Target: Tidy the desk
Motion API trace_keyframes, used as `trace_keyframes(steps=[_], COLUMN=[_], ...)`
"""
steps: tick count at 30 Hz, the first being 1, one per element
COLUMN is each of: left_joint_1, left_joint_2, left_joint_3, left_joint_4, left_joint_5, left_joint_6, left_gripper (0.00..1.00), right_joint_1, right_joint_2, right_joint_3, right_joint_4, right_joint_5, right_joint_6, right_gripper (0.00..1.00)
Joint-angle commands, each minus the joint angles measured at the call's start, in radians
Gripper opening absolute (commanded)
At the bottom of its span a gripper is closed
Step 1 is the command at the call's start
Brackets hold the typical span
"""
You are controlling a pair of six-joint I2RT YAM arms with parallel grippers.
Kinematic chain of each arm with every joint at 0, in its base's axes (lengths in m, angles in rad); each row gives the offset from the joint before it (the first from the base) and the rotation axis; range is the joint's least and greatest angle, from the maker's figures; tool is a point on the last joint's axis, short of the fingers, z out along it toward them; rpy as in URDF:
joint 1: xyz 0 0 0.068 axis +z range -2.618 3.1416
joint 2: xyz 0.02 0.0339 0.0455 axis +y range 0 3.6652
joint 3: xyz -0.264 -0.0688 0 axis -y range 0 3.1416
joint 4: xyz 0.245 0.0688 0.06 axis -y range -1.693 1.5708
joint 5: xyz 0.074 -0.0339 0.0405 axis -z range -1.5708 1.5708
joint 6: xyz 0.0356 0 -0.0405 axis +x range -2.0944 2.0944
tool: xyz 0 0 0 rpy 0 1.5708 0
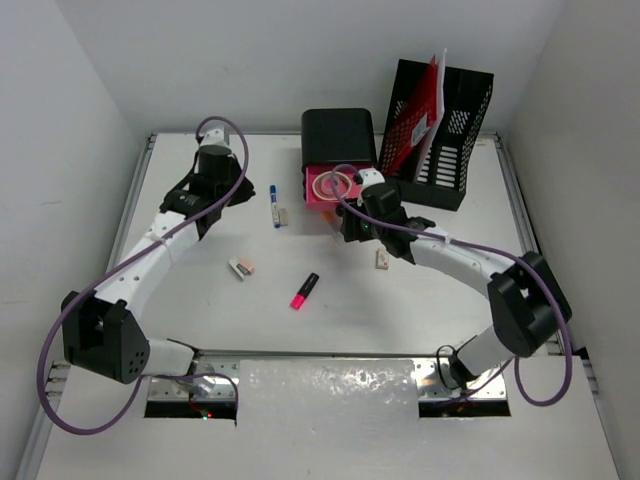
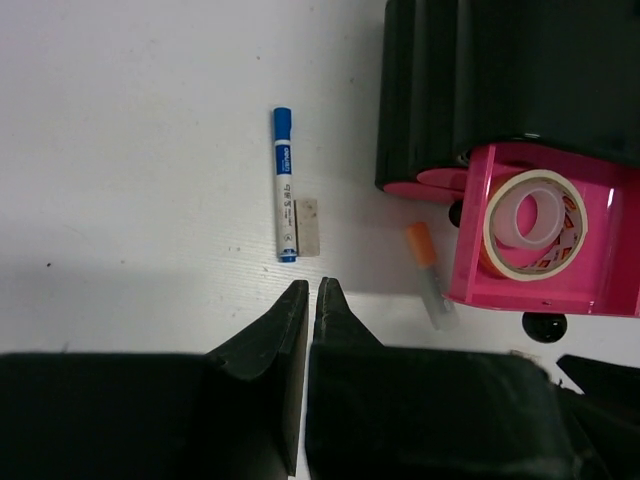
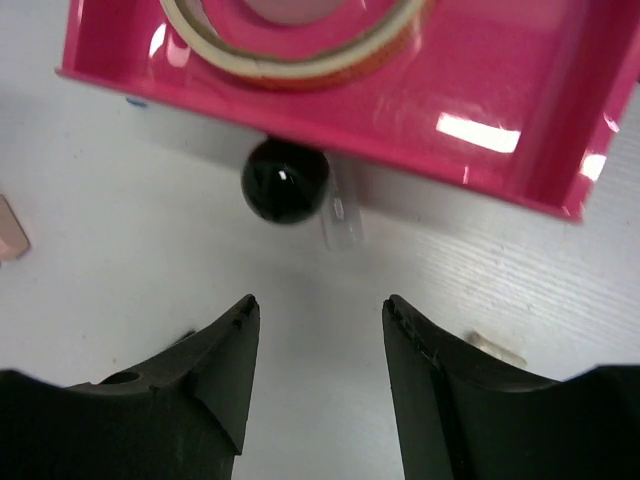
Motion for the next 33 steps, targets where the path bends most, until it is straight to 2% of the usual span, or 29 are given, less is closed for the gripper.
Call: trace_keyframes(steps=[1, 7, 17, 23, 33], left_joint_1=[0.005, 0.005, 0.007, 0.007, 0.007], left_joint_2=[-0.009, -0.023, -0.033, -0.064, -0.124], left_joint_3=[-0.003, -0.025, -0.023, -0.017, 0.009], left_joint_4=[0.028, 0.014, -0.018, -0.049, -0.132], left_joint_5=[0.006, -0.026, -0.08, -0.109, -0.135], left_joint_6=[-0.009, -0.001, 0.025, 0.036, 0.07], left_gripper=[0.0, 0.0, 0.0, 0.0, 0.0], right_joint_1=[0.001, 0.001, 0.002, 0.002, 0.002], right_joint_2=[0.052, 0.125, 0.162, 0.19, 0.323], right_joint_3=[0.08, 0.14, 0.198, 0.227, 0.307], right_joint_4=[0.133, 0.205, 0.289, 0.394, 0.559], right_joint_5=[-0.019, -0.016, 0.12, 0.163, 0.239], right_joint_6=[0.005, -0.019, -0.149, -0.217, -0.315], right_gripper=[0.51, 0.52, 0.53, 0.55, 0.58])
